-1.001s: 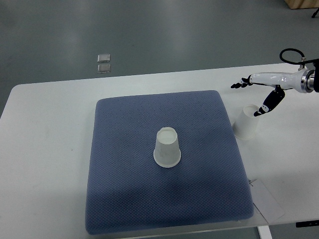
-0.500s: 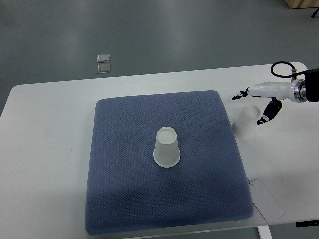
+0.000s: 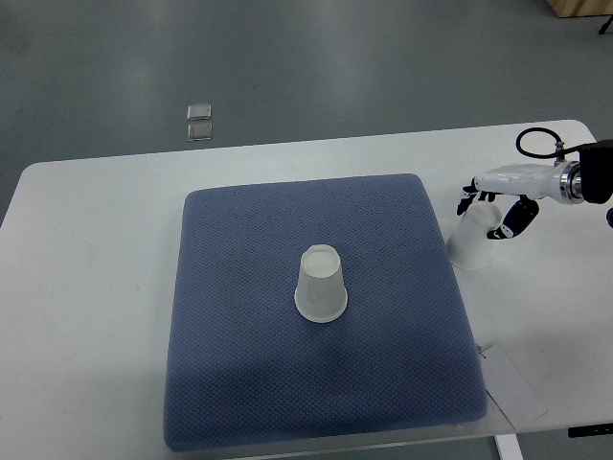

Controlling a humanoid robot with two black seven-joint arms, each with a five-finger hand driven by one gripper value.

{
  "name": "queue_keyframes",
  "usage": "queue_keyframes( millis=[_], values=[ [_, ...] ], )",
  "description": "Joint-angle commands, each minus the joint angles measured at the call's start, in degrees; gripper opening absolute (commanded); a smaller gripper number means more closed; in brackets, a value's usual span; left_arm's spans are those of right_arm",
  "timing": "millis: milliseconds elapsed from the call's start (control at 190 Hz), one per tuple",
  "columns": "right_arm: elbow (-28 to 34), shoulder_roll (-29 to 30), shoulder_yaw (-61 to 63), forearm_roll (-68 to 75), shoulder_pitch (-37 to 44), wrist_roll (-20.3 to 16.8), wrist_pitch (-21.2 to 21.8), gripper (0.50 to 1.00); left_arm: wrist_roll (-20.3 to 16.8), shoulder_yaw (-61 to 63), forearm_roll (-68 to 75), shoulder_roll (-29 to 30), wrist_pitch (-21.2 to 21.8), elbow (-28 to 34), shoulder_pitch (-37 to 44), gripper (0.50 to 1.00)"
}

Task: Stack paper cups
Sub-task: 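Lift the grasped cup up off the table with the right hand, then carry the cup over the inverted cup and lower it on top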

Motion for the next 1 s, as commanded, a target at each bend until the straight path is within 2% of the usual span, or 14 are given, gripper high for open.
queue_keyframes(
  millis=[0, 26, 179, 348, 500, 632, 722, 822, 995],
  values=[
    [-0.1, 0.2, -0.4, 0.0, 0.0, 0.0, -0.4, 0.537, 0.0, -0.1, 0.0, 0.0, 0.0, 0.0, 0.0, 1.000],
    [-0.1, 0.2, -0.4, 0.0, 0.0, 0.1, -0.6, 0.500, 0.0, -0.1, 0.0, 0.0, 0.0, 0.0, 0.0, 1.000],
    [-0.1, -0.5, 0.1, 0.2, 1.7, 0.3, -1.1, 0.500, 0.0, -0.1, 0.0, 0.0, 0.0, 0.0, 0.0, 1.000],
    [1.3, -1.2, 0.2, 1.1, 8.6, 3.7, -1.0, 0.500, 0.0, -0.1, 0.0, 0.0, 0.0, 0.0, 0.0, 1.000],
    [6.0, -3.4, 0.5, 2.4, 15.2, 5.5, -0.2, 0.500, 0.0, -0.1, 0.0, 0.0, 0.0, 0.0, 0.0, 1.000],
    [13.2, -4.0, 0.5, 2.5, 18.6, 7.1, 0.1, 0.500, 0.0, -0.1, 0.0, 0.0, 0.0, 0.0, 0.0, 1.000],
    [19.6, -4.6, 0.6, 3.1, 21.1, 7.1, 1.9, 0.500, 0.0, 0.0, 0.0, 0.0, 0.0, 0.0, 0.0, 1.000],
    [23.7, -3.9, 0.6, 3.5, 23.6, 7.1, 4.9, 0.500, 0.0, -0.1, 0.0, 0.0, 0.0, 0.0, 0.0, 1.000],
    [25.8, -0.7, 0.6, 3.9, 27.6, 7.1, 10.9, 0.500, 0.0, 0.0, 0.0, 0.0, 0.0, 0.0, 0.0, 1.000]
  ],
)
